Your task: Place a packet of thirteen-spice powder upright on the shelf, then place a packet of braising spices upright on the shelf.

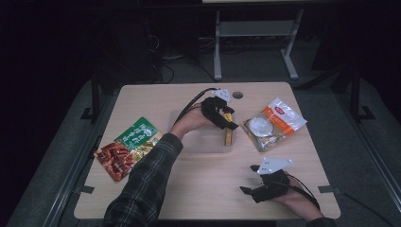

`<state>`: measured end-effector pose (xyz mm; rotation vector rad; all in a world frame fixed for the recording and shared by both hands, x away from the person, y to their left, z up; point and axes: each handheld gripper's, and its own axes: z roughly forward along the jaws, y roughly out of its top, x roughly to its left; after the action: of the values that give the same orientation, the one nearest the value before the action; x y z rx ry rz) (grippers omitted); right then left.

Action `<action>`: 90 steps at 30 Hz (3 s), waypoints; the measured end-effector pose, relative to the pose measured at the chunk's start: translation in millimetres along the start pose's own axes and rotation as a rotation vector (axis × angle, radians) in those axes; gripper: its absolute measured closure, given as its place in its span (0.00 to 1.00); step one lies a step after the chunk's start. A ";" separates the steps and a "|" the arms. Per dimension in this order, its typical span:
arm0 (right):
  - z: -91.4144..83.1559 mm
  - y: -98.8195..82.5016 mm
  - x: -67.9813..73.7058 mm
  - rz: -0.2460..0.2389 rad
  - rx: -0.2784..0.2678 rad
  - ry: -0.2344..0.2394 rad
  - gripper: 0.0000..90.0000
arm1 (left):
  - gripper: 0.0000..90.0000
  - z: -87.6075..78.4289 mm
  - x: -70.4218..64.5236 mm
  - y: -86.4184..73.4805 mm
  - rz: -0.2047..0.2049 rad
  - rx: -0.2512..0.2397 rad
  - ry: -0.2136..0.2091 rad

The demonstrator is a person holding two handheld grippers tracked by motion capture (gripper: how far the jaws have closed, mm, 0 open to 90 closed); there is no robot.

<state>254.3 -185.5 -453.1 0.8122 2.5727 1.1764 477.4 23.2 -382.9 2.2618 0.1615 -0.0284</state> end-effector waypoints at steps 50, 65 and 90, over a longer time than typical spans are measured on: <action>3.5 -1.4 -1.1 0.003 0.020 -0.010 0.17 | 0.16 -115.8 -114.6 -113.9 -0.124 0.011 0.200; 3.4 0.4 -1.6 0.019 0.035 -0.012 0.15 | 0.16 -125.3 -154.1 -167.8 -0.178 0.001 0.231; 5.6 4.7 -7.9 0.052 0.076 -0.017 0.16 | 0.23 -181.2 -158.3 -226.1 -0.289 0.038 0.416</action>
<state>264.9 -183.9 -453.7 0.9066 2.6115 1.0871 285.7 288.4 -427.3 2.2390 0.7125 0.2898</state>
